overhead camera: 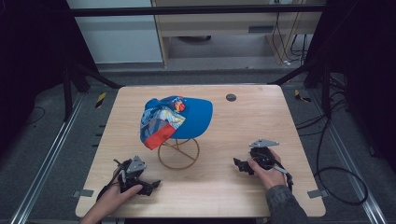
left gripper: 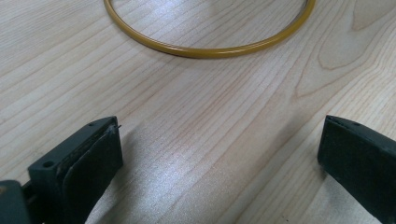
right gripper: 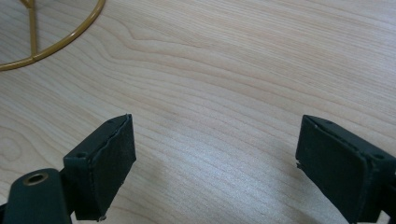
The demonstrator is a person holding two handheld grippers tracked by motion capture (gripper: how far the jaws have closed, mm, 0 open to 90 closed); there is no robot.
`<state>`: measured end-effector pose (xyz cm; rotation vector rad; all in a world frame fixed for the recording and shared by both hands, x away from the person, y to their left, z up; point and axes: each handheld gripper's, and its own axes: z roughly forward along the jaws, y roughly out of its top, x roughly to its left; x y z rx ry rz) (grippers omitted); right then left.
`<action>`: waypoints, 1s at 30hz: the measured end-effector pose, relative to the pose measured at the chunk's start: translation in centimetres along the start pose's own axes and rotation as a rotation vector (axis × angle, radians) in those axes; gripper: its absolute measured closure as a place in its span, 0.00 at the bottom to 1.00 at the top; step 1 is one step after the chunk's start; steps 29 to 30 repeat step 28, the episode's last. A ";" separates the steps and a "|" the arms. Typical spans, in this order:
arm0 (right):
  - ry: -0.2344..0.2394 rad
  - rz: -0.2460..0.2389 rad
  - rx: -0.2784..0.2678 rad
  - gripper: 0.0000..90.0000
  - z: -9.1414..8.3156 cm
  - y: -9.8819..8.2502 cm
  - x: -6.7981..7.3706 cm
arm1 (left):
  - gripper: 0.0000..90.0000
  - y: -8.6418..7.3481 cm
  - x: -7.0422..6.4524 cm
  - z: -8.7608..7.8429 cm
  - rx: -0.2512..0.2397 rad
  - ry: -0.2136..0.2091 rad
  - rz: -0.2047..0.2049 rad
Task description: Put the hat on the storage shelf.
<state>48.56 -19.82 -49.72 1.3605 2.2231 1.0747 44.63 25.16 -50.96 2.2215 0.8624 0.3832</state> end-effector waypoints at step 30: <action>-0.089 -0.072 0.007 0.10 1.0 -1.2 1.2 | 0.00 0.0 0.0 0.0 0.002 0.000 0.003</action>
